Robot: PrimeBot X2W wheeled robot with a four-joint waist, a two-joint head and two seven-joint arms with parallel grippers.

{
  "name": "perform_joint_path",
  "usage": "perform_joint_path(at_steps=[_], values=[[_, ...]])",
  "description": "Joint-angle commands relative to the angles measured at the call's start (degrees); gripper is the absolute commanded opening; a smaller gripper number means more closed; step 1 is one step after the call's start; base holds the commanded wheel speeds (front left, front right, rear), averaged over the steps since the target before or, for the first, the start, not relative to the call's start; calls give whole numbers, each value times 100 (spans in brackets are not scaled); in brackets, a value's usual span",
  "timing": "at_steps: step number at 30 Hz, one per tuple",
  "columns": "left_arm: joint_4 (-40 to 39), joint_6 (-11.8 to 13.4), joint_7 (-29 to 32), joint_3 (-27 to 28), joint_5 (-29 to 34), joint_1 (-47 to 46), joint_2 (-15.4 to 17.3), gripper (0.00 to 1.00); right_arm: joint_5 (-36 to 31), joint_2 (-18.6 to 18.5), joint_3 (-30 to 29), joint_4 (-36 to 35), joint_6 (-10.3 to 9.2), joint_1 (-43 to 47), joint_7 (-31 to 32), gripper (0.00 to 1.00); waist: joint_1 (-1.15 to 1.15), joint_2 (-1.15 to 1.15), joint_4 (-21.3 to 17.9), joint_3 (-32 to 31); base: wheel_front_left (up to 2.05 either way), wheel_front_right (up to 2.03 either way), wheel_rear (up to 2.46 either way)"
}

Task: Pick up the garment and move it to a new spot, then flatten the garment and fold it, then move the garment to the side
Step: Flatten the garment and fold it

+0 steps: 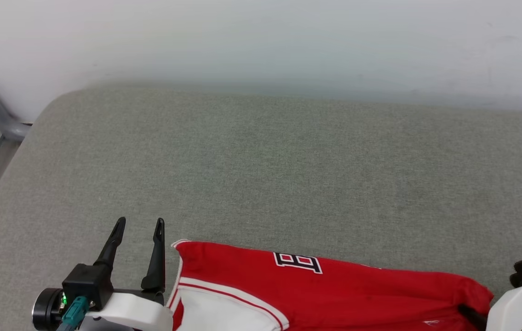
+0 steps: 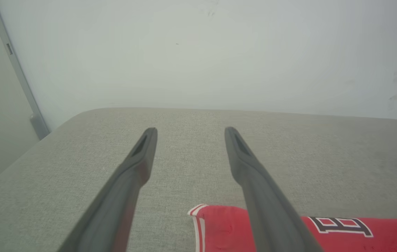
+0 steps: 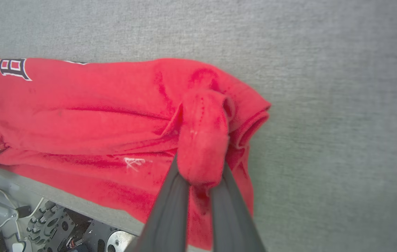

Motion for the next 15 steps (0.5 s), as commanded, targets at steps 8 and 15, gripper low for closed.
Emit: perform_joint_path(at_steps=[8,15], values=[[-51,119,58,-10,5,251,78,100,-226,-287,-1411,288,-8,-274,689,0,0,0,-402,-257,0,0,0],[-60,141,54,-9,-15,263,90,100,663,286,-1823,421,-7,-590,1460,0,0,0,-522,-249,0,0,0]])
